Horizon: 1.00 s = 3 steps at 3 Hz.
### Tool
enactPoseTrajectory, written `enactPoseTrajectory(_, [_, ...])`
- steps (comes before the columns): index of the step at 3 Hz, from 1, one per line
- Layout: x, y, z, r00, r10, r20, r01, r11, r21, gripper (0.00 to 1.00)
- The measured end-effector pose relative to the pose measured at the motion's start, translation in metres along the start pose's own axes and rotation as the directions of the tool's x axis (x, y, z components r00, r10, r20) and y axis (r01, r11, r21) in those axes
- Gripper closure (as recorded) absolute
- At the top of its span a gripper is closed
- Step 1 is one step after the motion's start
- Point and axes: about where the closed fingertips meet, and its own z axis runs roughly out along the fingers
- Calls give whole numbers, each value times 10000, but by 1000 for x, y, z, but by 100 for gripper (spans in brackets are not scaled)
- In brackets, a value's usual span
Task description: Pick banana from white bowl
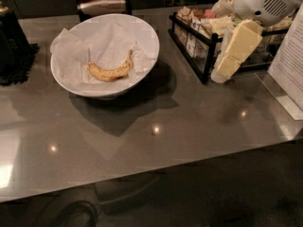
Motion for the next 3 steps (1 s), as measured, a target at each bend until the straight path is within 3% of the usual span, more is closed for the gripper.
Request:
enactPoseTrajectory(1, [-31, -23, 19, 9965, -655, 522, 666, 9976, -199, 0])
enactPoseTrajectory(2, [-85, -41, 47, 9795, -1710, 1067, 1784, 9819, -639, 0])
enactPoseTrajectory(3, [-129, -47, 79, 9582, -2404, 1549, 2596, 9584, -1186, 0])
